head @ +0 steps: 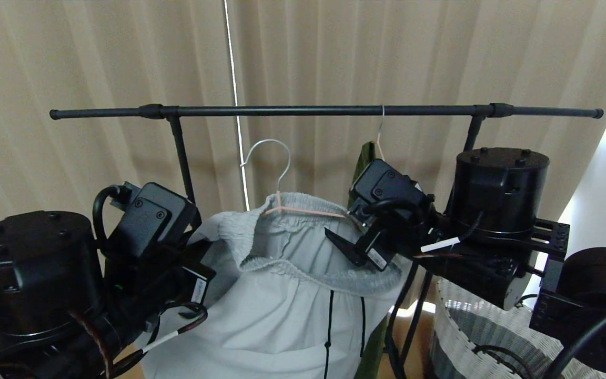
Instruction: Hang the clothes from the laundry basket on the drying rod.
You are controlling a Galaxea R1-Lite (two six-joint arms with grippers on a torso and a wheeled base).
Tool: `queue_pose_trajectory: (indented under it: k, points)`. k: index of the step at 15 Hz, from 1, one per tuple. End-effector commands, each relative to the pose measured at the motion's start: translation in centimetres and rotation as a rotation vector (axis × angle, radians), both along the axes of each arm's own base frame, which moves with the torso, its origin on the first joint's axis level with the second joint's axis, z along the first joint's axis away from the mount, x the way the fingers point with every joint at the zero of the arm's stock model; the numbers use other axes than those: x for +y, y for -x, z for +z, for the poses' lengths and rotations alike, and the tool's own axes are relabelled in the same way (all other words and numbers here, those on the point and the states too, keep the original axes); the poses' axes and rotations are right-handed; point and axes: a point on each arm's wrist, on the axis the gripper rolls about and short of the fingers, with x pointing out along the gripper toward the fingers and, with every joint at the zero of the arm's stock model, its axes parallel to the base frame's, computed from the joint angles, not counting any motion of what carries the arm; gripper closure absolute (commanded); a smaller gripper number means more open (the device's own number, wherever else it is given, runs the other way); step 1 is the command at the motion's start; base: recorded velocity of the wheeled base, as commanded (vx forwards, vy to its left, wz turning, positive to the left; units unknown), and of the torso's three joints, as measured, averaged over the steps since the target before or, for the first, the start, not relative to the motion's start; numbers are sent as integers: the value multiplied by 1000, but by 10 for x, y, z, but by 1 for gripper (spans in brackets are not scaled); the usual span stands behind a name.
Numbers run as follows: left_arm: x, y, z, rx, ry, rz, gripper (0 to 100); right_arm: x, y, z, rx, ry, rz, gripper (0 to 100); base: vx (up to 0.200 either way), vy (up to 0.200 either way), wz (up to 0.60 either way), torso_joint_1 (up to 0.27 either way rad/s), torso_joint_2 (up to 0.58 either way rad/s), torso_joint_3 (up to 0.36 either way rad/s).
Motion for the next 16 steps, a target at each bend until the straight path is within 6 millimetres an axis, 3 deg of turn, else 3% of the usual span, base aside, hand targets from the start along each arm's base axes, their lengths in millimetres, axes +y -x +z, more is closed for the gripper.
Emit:
queue_pose_trajectory:
  k: [1, 11, 12, 16]
  points:
    - [1, 3, -4, -4, -13, -8, 100, 4, -4, -7, 14, 12, 4, 0, 0, 0, 0, 0, 0, 0]
    - [10, 17, 3, -85, -100, -126, 100, 8, 2, -7, 14, 8, 31, 0, 0, 0, 0, 0, 0, 0]
    - [10, 16, 3, -86, -99, -126, 100, 9, 2, -6, 13, 7, 33, 100, 0, 0, 0, 0, 0, 0]
    - [10, 16, 5, -89, -96, -126, 100, 9, 3, -6, 12, 6, 34, 100, 0, 0, 0, 0, 0, 0]
